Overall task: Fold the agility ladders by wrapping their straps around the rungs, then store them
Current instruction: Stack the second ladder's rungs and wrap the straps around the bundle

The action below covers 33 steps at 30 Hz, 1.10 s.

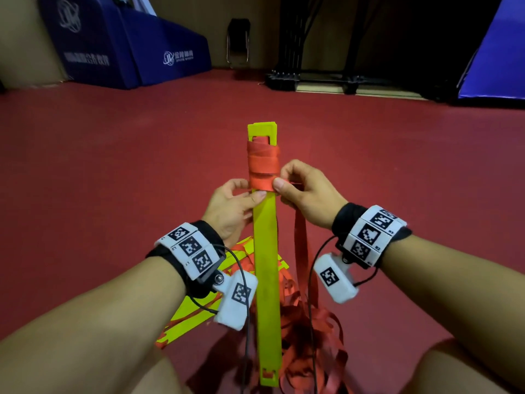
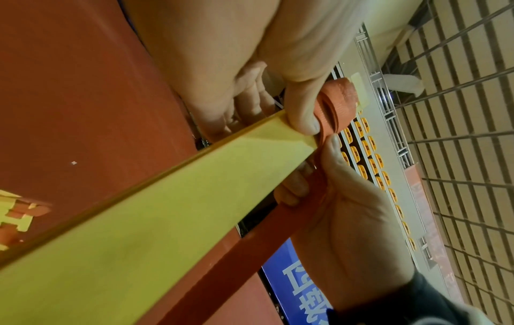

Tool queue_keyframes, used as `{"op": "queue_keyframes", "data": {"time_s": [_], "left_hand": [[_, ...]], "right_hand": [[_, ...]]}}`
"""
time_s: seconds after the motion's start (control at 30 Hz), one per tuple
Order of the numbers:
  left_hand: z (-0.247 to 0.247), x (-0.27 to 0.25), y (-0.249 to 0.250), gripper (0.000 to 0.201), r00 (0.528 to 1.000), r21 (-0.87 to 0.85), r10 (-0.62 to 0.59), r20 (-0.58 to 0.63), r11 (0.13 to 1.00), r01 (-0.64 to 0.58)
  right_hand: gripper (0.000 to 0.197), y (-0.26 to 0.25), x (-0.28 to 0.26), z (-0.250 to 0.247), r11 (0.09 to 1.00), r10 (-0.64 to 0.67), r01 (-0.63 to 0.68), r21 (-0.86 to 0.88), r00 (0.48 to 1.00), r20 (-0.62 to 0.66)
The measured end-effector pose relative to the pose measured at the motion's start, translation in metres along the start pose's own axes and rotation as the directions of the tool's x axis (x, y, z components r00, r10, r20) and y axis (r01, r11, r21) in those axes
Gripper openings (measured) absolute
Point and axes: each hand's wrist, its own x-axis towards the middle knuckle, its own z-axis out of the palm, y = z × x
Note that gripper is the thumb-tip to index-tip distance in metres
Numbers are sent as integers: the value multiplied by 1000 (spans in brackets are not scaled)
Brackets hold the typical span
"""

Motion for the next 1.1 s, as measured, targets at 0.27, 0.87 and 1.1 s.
{"op": "queue_keyframes", "data": {"time_s": [0.27,0.87,1.1], "left_hand": [[22,-8,-13,19,980,112,101,-170,990,-83],[10,-7,-16,74,980,682,175,-90,728,-68],[-4,2,-17,48,981,714,174,-92,698,-57]], "right_hand": [[17,-6,5,11,964,13,-23,-265,999,-38],[25,-17,3,9,967,-3,-6,-253,999,-34],[28,-12,6,1,921,3,70,-384,982,187]]}}
